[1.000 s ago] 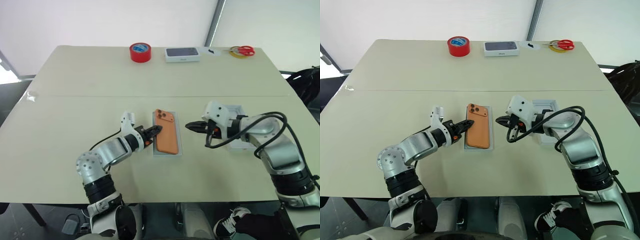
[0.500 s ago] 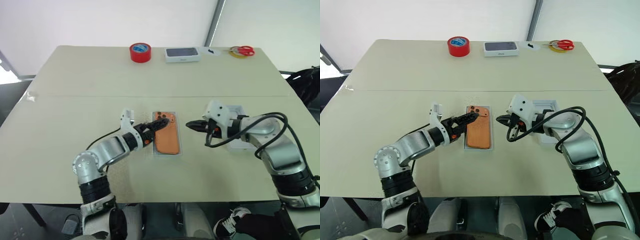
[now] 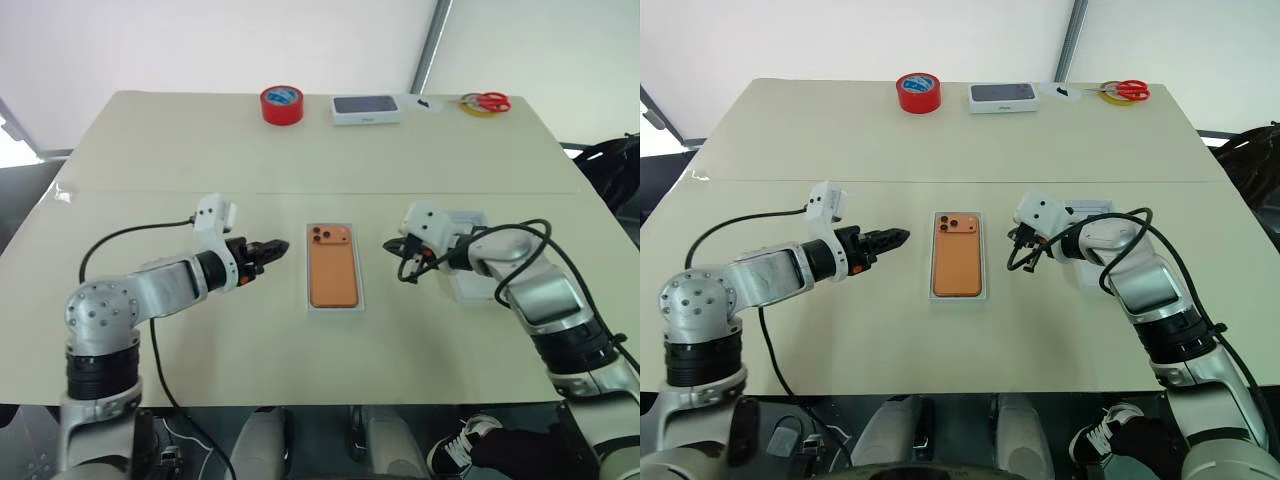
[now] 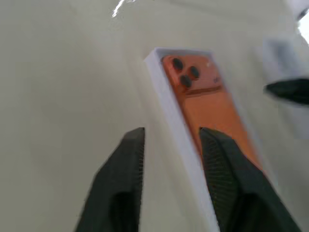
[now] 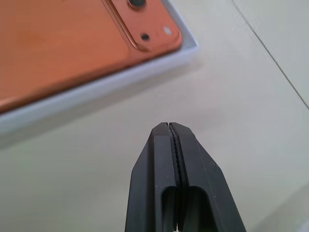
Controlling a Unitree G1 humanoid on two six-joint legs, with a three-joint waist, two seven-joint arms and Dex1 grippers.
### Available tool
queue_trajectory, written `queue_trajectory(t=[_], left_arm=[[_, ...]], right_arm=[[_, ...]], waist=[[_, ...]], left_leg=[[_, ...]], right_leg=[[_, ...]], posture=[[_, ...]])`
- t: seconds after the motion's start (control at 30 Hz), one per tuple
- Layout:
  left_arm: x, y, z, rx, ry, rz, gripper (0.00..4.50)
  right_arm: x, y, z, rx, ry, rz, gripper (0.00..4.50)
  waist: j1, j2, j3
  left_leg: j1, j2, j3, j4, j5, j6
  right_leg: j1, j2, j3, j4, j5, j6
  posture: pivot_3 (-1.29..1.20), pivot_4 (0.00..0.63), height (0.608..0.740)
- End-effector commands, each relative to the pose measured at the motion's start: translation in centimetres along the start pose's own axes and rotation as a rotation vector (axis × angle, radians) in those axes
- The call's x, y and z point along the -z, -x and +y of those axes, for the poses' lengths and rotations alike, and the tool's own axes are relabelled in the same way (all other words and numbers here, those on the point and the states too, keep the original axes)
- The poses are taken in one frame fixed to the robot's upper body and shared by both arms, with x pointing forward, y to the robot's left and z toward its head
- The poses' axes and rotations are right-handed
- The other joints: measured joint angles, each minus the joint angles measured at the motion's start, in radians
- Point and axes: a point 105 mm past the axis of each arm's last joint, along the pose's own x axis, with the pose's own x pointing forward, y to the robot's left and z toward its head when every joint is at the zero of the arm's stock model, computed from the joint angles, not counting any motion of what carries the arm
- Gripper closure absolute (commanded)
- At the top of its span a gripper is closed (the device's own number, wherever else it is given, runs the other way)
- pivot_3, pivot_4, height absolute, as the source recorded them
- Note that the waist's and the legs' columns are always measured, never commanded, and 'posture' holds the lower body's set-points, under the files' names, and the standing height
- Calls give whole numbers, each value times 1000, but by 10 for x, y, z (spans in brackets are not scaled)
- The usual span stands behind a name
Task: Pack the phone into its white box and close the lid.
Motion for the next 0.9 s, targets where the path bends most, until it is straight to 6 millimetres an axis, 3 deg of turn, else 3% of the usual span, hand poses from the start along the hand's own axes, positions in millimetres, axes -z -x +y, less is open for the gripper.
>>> queue_trajectory(t=[0.03,0.2,0.3,0.53,0.9], left_arm=[[4,-8,3,-24,-177,25,4428],[19,-23,0,14,-289,99,4428],[25,-42,-22,103,-304,119,4428],[27,-68,-76,313,-310,128,4428],[22,-101,-147,531,-334,154,4428]], right_arm=[[-10,-2,3,0,56,8,4500],[-17,-11,18,-31,113,23,4500],[-23,-20,38,-78,164,26,4500],[-31,-19,50,-109,167,16,4500],[21,30,29,-48,116,176,4500]], waist=[[0,0,0],[2,0,0],[3,0,0],[5,0,0],[30,0,0]], left_leg=[[0,0,0,0,0,0],[-1,1,0,0,0,0],[-1,2,0,0,0,0],[-1,1,0,1,0,0],[-1,-2,-1,2,-2,3]], right_leg=[[0,0,0,0,0,0],[-1,0,0,-1,0,0],[0,-1,0,0,0,0],[0,-1,0,0,0,1],[2,-4,-1,-1,-1,2]], posture=[[0,150,736],[0,150,736],[0,150,736],[0,150,736],[0,150,736]])
